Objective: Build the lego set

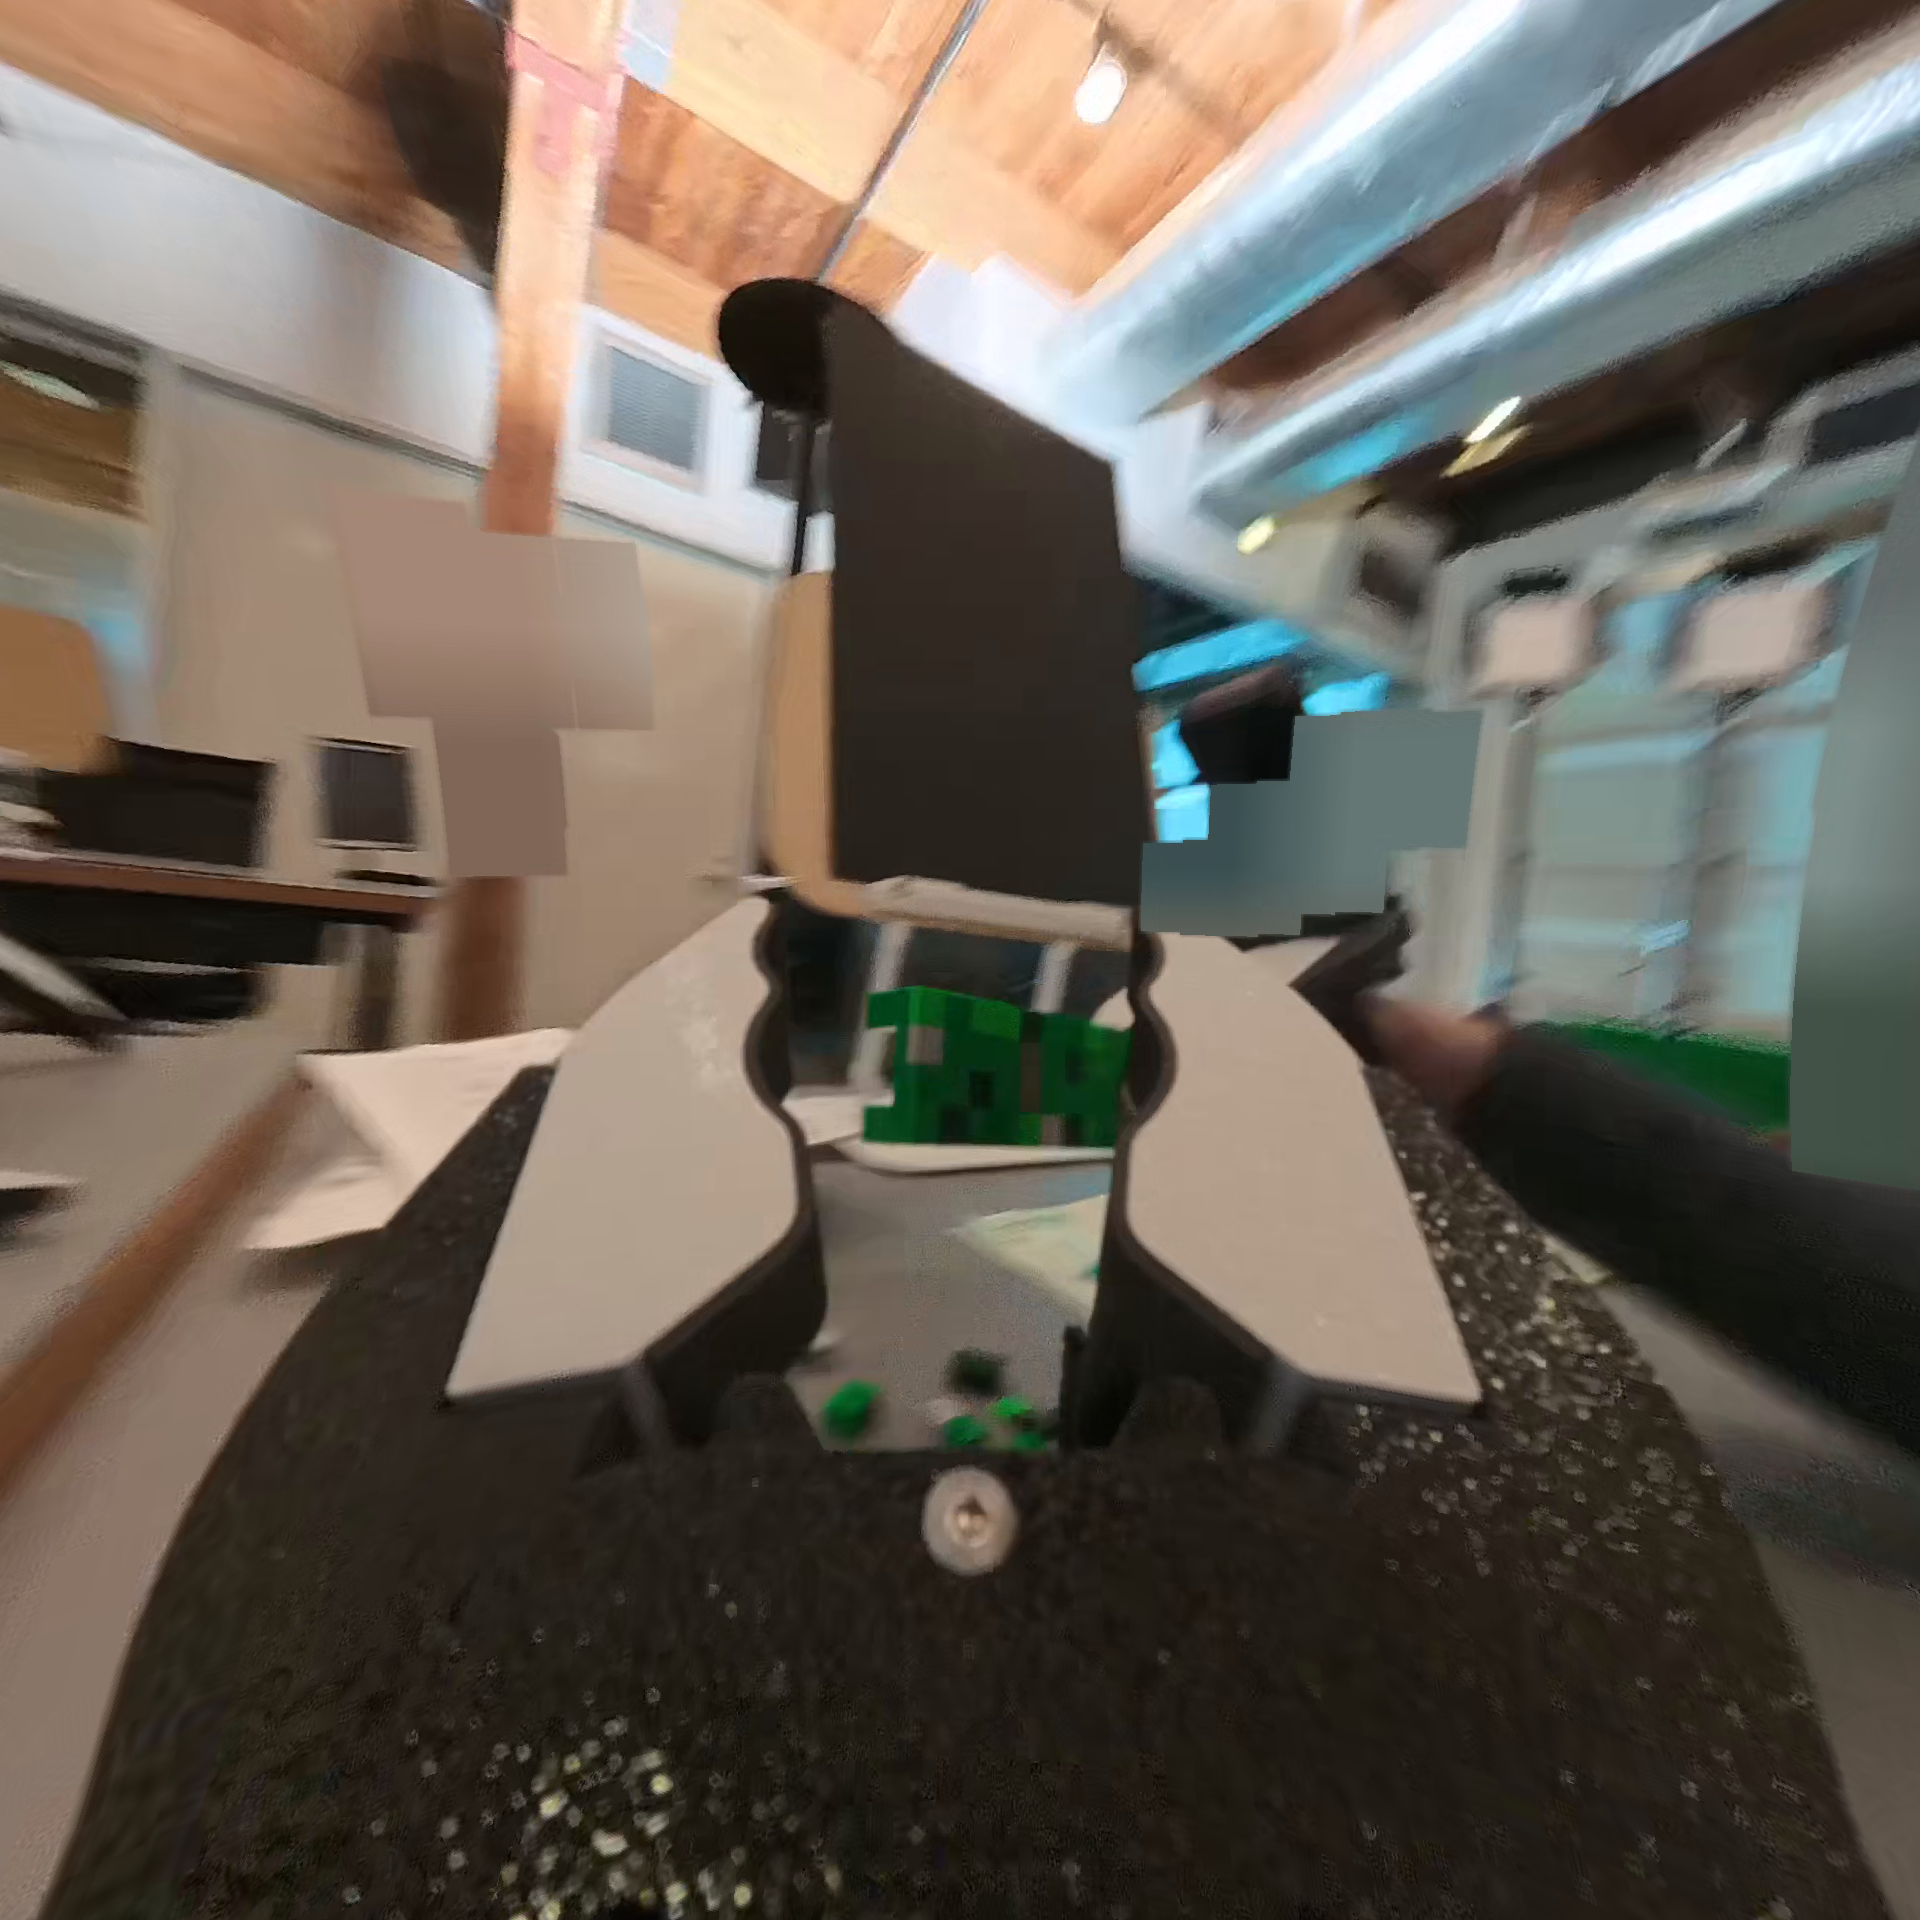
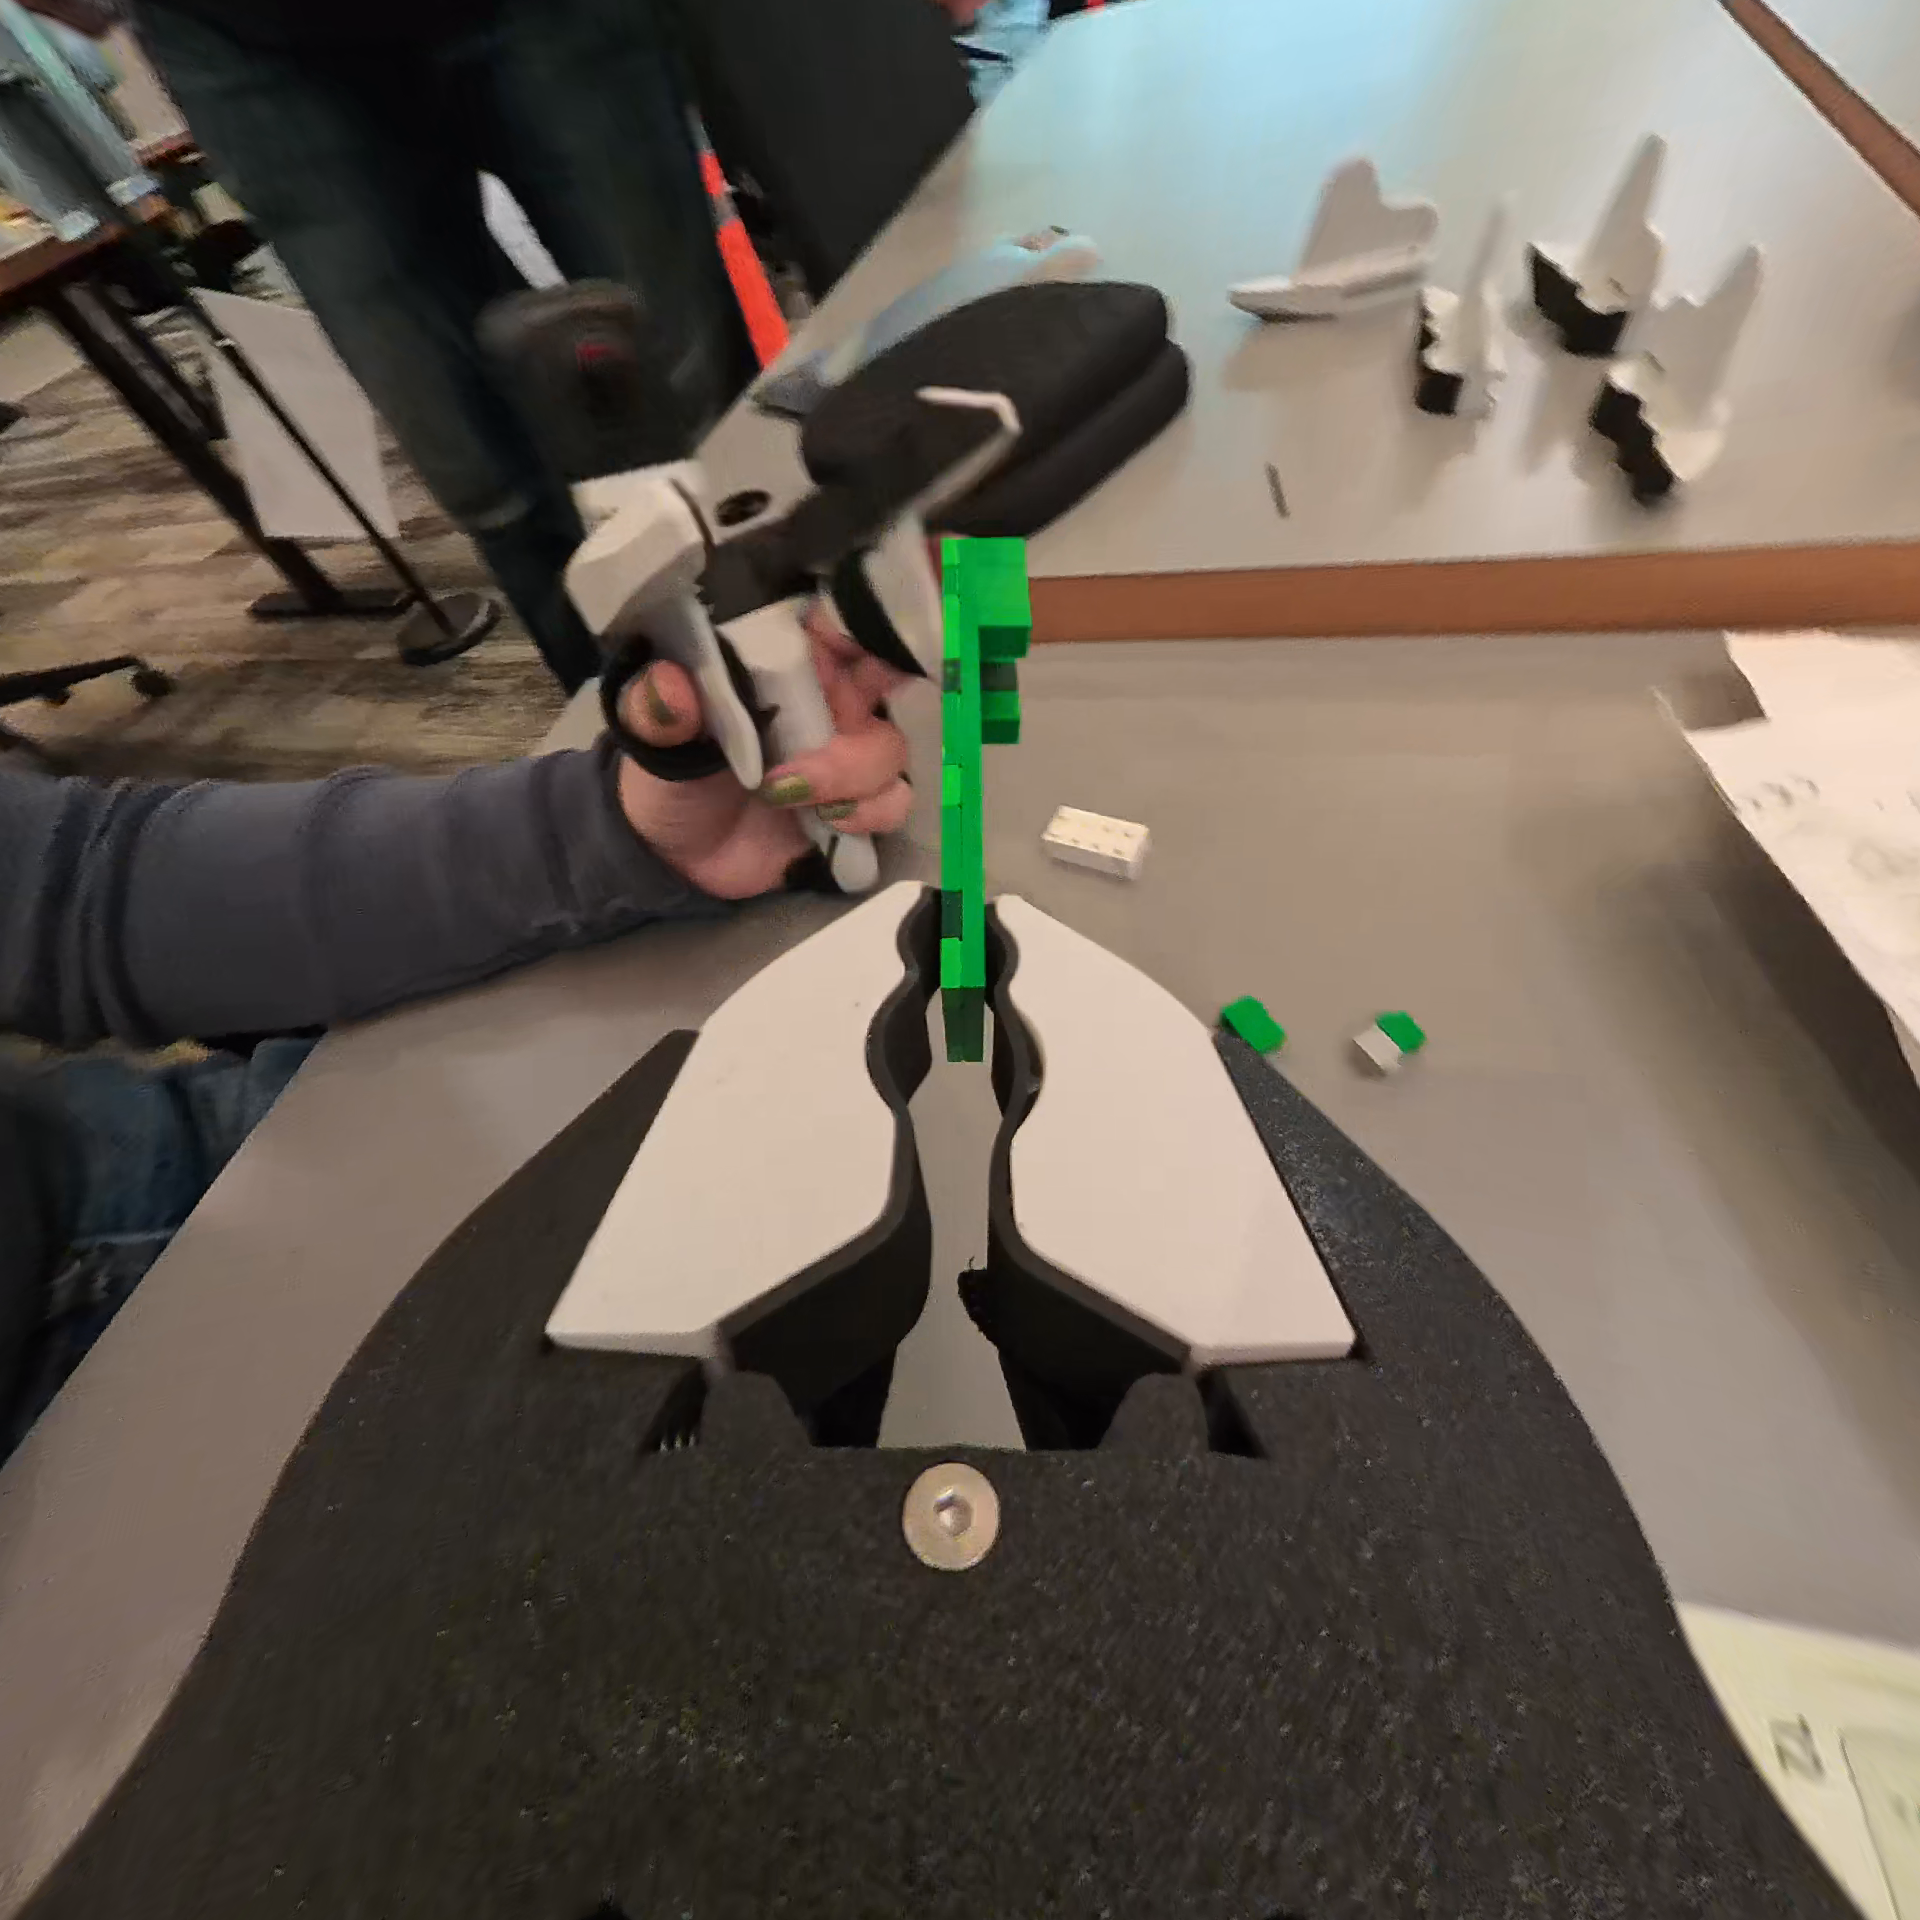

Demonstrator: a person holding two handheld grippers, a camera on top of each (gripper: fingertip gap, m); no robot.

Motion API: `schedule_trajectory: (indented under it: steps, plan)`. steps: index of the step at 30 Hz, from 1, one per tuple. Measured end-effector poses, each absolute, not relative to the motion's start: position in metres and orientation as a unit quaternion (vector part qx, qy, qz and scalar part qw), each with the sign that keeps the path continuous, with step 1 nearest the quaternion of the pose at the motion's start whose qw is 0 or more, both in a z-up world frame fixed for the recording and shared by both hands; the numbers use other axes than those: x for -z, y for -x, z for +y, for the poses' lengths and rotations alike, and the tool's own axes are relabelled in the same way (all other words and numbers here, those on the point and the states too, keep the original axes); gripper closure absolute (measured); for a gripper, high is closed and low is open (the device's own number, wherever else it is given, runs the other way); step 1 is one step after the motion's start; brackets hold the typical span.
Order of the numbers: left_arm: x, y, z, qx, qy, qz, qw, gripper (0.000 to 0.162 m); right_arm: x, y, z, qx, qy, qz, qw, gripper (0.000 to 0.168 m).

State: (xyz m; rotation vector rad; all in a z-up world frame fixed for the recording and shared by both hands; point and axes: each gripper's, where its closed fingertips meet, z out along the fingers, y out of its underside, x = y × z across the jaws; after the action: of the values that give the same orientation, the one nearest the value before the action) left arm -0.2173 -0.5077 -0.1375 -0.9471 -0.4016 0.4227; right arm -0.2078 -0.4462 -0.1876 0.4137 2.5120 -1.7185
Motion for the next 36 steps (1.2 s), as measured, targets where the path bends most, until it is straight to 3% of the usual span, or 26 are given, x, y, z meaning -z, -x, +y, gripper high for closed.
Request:
schedule_trajectory:
  steps: [1,6,15,29,33,34,35,36]
  plan:
    - [0.141,0.221,-0.51,-0.264,0.474,-0.197,0.817,0.106,0.189,0.213,-0.444,0.554,-0.156,0.817,0.033,0.162]
    - [0.172,0.235,-0.496,-0.553,0.626,-0.172,0.523,0.162,0.194,0.236,-0.432,0.531,-0.259,0.807,0.009,0.162]
    - [0.192,0.235,-0.433,-0.56,0.677,-0.129,0.46,0.162,0.203,0.242,-0.428,0.506,-0.306,0.806,0.007,0.162]
    - [0.202,0.264,-0.487,-0.491,0.659,-0.288,0.492,0.162,0.211,0.233,-0.428,0.483,-0.297,0.823,0.032,0.162]
    - [0.195,0.255,-0.478,-0.441,0.649,-0.268,0.559,0.162,0.211,0.234,-0.426,0.485,-0.289,0.825,0.028,0.162]
    - [0.193,0.253,-0.477,-0.417,0.642,-0.273,0.582,0.16,0.211,0.235,-0.425,0.486,-0.286,0.825,0.025,0.162]
    - [0.19,0.252,-0.478,-0.4,0.632,-0.285,0.599,0.14,0.211,0.235,-0.423,0.487,-0.281,0.826,0.022,0.162]
    - [0.188,0.252,-0.481,-0.386,0.625,-0.295,0.611,0.133,0.211,0.235,-0.422,0.489,-0.272,0.828,0.017,0.162]
